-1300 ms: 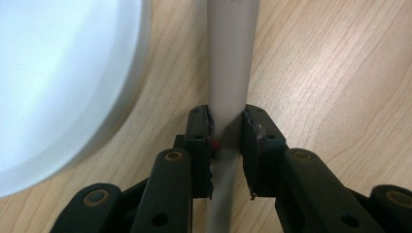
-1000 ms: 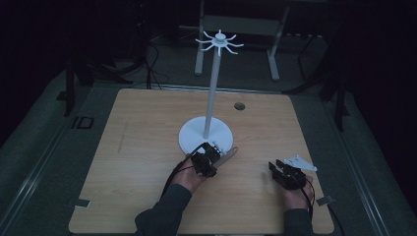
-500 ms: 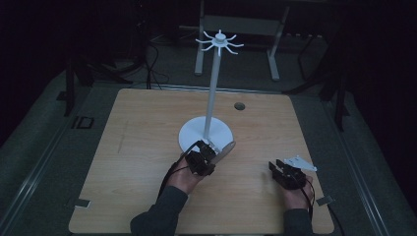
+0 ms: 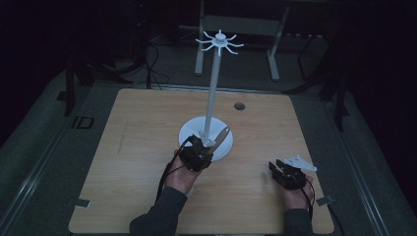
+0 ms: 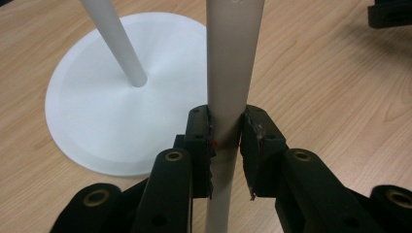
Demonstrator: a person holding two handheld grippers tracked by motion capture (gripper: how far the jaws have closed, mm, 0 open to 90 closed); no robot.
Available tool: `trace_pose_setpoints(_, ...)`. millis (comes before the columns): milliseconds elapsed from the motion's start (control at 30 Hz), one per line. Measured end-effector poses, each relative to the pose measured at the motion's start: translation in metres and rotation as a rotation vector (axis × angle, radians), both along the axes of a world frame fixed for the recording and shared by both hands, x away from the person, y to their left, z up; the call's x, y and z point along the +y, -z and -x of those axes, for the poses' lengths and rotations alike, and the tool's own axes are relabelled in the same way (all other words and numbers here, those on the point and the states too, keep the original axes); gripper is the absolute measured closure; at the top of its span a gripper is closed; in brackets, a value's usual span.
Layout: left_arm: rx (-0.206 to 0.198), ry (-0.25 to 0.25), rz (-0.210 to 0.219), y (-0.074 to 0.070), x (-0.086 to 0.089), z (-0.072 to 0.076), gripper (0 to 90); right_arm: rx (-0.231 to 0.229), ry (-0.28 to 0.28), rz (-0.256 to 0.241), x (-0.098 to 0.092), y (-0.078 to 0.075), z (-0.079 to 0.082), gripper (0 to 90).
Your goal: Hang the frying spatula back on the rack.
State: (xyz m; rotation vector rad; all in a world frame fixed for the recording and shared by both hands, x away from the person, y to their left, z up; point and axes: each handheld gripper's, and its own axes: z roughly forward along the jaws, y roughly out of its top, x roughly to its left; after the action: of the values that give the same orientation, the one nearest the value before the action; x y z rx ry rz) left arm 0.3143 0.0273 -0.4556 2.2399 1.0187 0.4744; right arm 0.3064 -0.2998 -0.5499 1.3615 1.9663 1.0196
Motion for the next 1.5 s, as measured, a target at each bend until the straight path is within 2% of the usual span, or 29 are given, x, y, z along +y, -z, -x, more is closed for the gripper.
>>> trace_pose_setpoints(100,-0.022,-0.017,0.01,-0.003,0.002,0.001,74.5,0.002,0.0,0.001,0.0,0.0,0.0,63.7)
trace_pose_setpoints(600,-0.219,-0.133,0.086,-0.018,0.0,0.016,74.5,-0.001,0.004,0.003,0.0,0.0,0.0,63.5)
trace_pose_setpoints(700,-0.244,-0.154,0.108,-0.021,0.001,0.017,74.5,-0.001,0.004,0.004,0.0,0.0,0.0,63.5)
trace_pose_setpoints(933,-0.267,-0.184,0.144,-0.026,0.006,0.017,74.5,-0.003,0.008,0.006,0.001,0.0,0.0,63.5)
trace_pose_setpoints(1033,-0.273,-0.192,0.144,-0.026,0.007,0.016,74.5,-0.003,0.008,0.009,0.001,0.0,0.0,63.5)
trace_pose_setpoints(1100,-0.29,-0.208,0.16,-0.027,0.008,0.016,74.5,-0.003,0.007,0.01,0.001,0.0,0.0,63.5)
trace_pose_setpoints(1267,-0.297,-0.227,0.166,-0.03,0.008,0.016,74.5,-0.002,0.008,0.011,0.001,0.0,0.0,63.2)
trace_pose_setpoints(1300,-0.312,-0.241,0.176,-0.033,0.007,0.016,74.5,-0.002,0.008,0.011,0.001,0.0,0.0,63.1)
trace_pose_setpoints(1500,-0.346,-0.263,0.192,-0.038,0.004,0.016,74.5,-0.003,0.008,0.009,0.0,0.0,0.0,63.1)
